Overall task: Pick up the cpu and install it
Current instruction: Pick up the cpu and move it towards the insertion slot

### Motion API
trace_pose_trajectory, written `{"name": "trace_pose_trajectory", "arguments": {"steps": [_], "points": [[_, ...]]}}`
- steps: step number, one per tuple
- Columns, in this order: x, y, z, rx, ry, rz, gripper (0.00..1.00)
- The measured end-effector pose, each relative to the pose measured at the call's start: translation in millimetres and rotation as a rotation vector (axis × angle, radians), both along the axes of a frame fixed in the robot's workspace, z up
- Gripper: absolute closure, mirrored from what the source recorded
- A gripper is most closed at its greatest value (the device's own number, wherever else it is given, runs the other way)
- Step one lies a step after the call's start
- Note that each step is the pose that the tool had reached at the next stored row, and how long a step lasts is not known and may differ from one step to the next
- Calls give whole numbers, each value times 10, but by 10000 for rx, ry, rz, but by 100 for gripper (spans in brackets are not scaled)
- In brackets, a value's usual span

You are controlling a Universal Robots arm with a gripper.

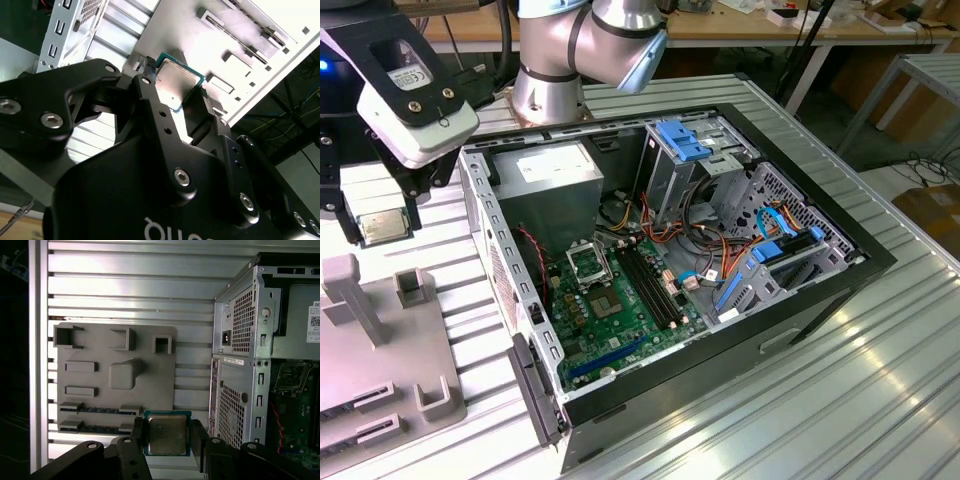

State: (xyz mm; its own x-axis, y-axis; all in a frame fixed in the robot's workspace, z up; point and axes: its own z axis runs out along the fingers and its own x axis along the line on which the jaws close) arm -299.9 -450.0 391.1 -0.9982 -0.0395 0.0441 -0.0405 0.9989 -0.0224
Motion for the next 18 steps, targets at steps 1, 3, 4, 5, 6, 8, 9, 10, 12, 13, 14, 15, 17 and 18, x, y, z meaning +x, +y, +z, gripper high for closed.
{"name": "trace_pose_trajectory", "arguments": {"steps": [1,3,4,5,6,8,9,10,12,13,14,15,17,18], "points": [[8,0,0,0,1,-1,53],[32,0,0,0,1,-1,53],[52,0,0,1,0,-2,53],[60,0,0,1,0,-2,53],[69,0,0,0,0,-3,53],[86,0,0,0,1,-2,53],[93,0,0,1,0,-2,53],[101,0,0,0,1,-2,53],[114,0,0,0,0,-2,53],[120,0,0,0,1,-2,53],[124,0,0,1,0,-2,53],[135,0,0,0,1,-2,53],[146,0,0,0,0,-1,53],[153,0,0,0,0,-2,53]]}}
